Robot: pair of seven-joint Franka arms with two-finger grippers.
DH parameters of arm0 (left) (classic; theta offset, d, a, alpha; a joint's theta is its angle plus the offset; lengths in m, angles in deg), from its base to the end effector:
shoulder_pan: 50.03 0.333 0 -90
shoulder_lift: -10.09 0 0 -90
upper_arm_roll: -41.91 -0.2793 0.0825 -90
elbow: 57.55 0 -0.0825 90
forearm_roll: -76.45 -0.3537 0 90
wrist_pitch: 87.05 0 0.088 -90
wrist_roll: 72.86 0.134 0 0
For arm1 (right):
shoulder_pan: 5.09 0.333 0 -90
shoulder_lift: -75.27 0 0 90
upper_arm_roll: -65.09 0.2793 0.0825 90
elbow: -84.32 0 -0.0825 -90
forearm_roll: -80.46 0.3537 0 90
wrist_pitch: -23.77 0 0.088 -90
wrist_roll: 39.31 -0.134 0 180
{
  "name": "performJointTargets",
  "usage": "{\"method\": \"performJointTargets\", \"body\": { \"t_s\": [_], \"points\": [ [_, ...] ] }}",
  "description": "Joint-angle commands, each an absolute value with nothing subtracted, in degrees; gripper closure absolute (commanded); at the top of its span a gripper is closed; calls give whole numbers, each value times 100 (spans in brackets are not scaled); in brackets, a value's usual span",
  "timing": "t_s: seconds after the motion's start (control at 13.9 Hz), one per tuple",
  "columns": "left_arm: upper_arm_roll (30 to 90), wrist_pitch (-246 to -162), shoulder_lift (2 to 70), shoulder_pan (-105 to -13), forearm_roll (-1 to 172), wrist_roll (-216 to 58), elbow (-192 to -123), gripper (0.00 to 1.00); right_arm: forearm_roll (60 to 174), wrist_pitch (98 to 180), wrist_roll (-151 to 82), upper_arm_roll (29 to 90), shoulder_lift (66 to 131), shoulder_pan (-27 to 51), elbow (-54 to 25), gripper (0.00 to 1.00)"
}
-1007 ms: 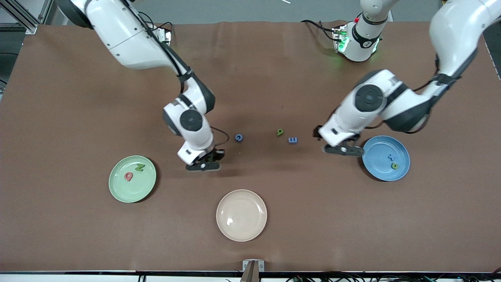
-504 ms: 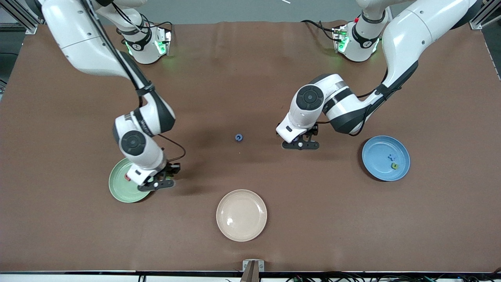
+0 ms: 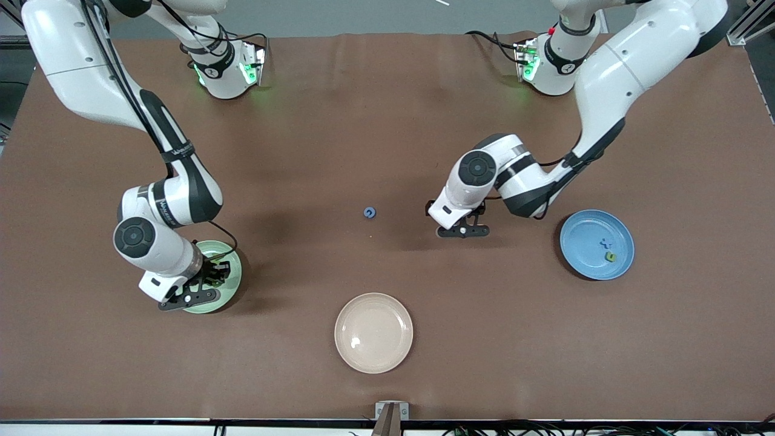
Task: Sort upper and lower case letters into plates
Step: 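Carry the B to the green plate while the left gripper grasps the blue m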
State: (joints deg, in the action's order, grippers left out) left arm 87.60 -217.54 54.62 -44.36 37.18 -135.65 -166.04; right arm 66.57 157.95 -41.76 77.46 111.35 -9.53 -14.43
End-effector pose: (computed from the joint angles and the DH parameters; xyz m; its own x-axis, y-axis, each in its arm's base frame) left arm 0.4546 -0.3514 0.1518 0.9964 0.0324 -0.0786 0.0306 -0.9992 -0.0240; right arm 0.6250 0.0710 0.1921 0.9750 0.2220 0.0085 0.2213 -0.9740 0.0480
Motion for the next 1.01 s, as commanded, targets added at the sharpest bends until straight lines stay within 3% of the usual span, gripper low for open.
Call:
{"method": "performJointTargets", "body": {
  "t_s": [0.0,0.36,0.43,0.5,0.58,0.65,0.94],
  "points": [
    [8472,-21924,5368,-4766,3558,-13869,-16618,5,6919,15789,-4071,7872,11235,-1106,-1543,99],
    [8463,-21924,5333,-4643,3558,-13860,-16688,7,7009,15815,-4080,7863,11376,-1089,-1561,96],
    [8463,-21924,5325,-4634,3558,-13860,-16688,7,7009,15815,-4080,7863,11376,-1089,-1552,92],
    [8463,-21924,5333,-4617,3558,-13860,-16697,7,7009,15807,-4080,7863,11376,-1097,-1552,76],
    [8463,-21924,5333,-4617,3558,-13860,-16706,7,7009,15815,-4080,7863,11367,-1106,-1552,32],
    [8463,-21924,5316,-4608,3558,-13860,-16758,10,7009,15824,-4063,7863,11367,-1115,-1543,1],
    [8472,-21924,5281,-4564,3558,-13878,-16829,12,7018,15684,-4351,7941,11254,-984,-1473,0]
  ]
}}
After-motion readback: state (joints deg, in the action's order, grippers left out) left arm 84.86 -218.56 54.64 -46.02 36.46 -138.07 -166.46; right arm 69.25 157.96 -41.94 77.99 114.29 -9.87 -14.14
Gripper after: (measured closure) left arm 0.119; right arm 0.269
